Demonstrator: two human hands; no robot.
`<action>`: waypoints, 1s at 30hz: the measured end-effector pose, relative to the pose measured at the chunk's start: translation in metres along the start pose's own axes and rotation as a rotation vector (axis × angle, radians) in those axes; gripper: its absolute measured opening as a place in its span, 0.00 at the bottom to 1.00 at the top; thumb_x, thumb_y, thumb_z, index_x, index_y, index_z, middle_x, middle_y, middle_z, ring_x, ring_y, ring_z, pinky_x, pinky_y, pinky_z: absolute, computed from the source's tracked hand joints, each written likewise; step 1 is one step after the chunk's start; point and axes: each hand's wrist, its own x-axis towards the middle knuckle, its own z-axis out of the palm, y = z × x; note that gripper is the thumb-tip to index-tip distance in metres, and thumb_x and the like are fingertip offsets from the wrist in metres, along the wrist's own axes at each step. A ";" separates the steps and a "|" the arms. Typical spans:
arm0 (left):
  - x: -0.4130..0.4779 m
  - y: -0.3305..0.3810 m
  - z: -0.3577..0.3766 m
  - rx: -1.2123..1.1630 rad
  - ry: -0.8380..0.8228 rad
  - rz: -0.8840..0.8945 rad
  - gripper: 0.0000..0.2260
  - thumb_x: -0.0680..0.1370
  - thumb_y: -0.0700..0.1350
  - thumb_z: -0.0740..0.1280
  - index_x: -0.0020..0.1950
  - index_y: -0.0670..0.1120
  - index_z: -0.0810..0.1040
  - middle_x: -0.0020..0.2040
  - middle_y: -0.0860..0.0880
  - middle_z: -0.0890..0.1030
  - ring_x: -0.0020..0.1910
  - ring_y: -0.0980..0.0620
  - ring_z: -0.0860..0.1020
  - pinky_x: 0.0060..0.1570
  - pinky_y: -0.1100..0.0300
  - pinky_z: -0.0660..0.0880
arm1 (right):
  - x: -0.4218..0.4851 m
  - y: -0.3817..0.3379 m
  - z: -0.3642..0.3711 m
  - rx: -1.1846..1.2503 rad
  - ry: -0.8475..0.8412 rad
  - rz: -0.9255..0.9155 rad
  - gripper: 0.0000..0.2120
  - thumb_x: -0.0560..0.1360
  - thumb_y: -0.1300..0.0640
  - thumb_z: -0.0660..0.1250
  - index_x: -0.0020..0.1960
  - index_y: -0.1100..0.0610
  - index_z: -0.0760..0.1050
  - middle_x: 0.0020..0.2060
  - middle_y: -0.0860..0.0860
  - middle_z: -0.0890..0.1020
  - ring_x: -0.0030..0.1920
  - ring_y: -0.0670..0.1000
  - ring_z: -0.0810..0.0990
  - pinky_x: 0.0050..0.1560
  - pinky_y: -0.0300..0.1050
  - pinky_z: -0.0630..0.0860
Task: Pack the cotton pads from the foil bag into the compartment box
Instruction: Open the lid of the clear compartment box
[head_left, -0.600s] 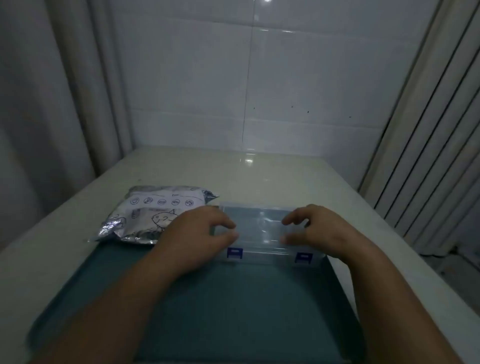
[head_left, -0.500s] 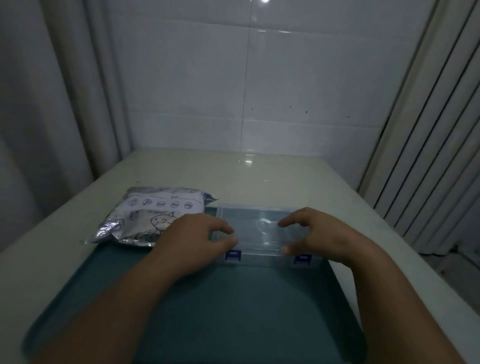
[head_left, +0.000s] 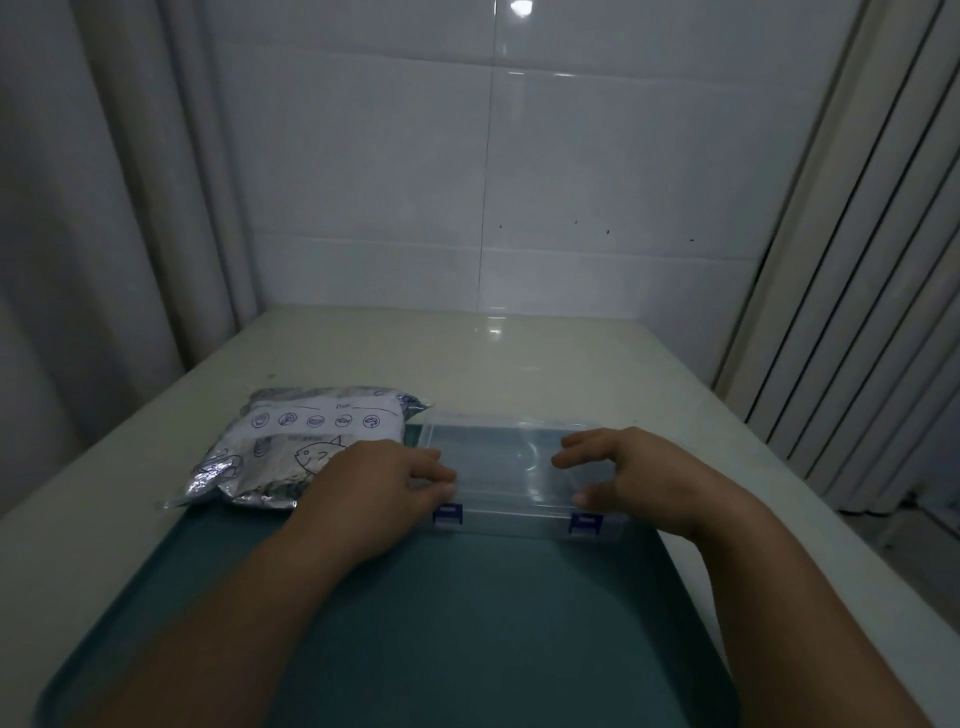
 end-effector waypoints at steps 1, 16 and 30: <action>0.001 -0.001 -0.001 -0.021 -0.013 -0.002 0.11 0.74 0.56 0.70 0.56 0.61 0.82 0.65 0.64 0.75 0.60 0.61 0.76 0.61 0.64 0.67 | 0.000 0.000 0.000 -0.002 -0.007 0.002 0.22 0.73 0.57 0.73 0.64 0.44 0.76 0.71 0.39 0.67 0.69 0.47 0.66 0.66 0.40 0.61; 0.002 0.000 -0.008 -0.022 -0.088 -0.007 0.14 0.71 0.59 0.71 0.56 0.63 0.81 0.64 0.68 0.74 0.61 0.64 0.74 0.63 0.61 0.69 | -0.006 -0.008 0.003 -0.322 -0.193 -0.044 0.47 0.69 0.52 0.76 0.78 0.47 0.51 0.78 0.42 0.47 0.77 0.48 0.49 0.74 0.44 0.50; 0.007 -0.004 -0.011 -0.105 -0.181 0.004 0.15 0.71 0.57 0.73 0.57 0.63 0.80 0.66 0.69 0.72 0.64 0.64 0.72 0.65 0.62 0.66 | -0.003 -0.006 0.005 -0.324 -0.125 -0.059 0.48 0.66 0.55 0.78 0.77 0.44 0.54 0.77 0.41 0.52 0.76 0.47 0.52 0.73 0.40 0.51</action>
